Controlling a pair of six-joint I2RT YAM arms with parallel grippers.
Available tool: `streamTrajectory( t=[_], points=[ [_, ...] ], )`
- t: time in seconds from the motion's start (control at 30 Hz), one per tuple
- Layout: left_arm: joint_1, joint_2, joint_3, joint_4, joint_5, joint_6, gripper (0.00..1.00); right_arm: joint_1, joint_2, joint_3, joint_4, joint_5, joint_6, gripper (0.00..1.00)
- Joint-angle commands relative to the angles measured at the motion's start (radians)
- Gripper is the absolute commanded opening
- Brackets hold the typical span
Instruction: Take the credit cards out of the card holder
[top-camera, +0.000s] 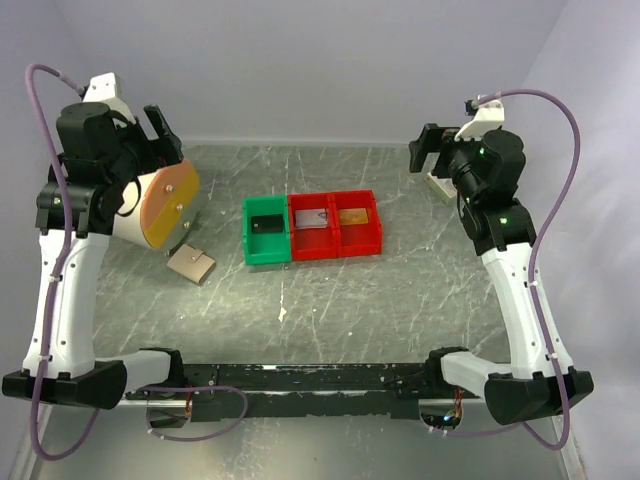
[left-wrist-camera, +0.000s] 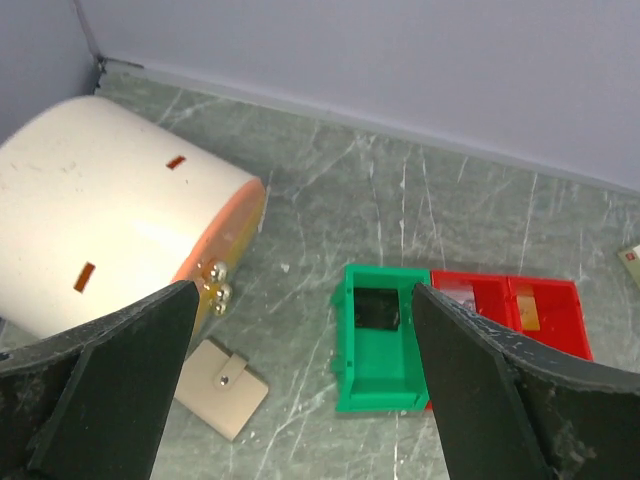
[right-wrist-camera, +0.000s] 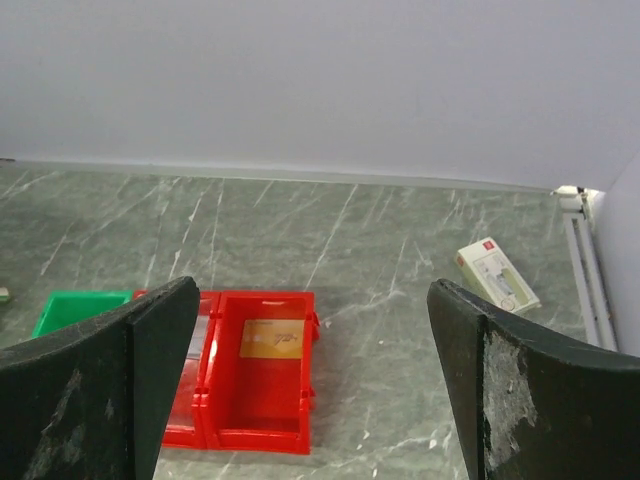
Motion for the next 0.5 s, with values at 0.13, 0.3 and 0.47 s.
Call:
streamTrajectory(
  t=[0.13, 0.3, 0.47],
  points=[
    [-0.047, -0.113, -0.245, 0.062, 0.021, -0.045, 0.98, 0.02, -0.012, -0.115, 0.077, -0.047, 0.095, 1.0],
    [-0.097, -0.169, -0.459, 0.099, 0.061, -0.118, 0.94, 0.031, 0.018, -0.202, 0.114, -0.143, 0.159, 1.0],
    [-0.226, -0.201, -0.656, 0.128, 0.025, -0.23, 0.92, 0.045, 0.083, -0.249, 0.131, -0.296, 0.231, 1.0]
  ],
)
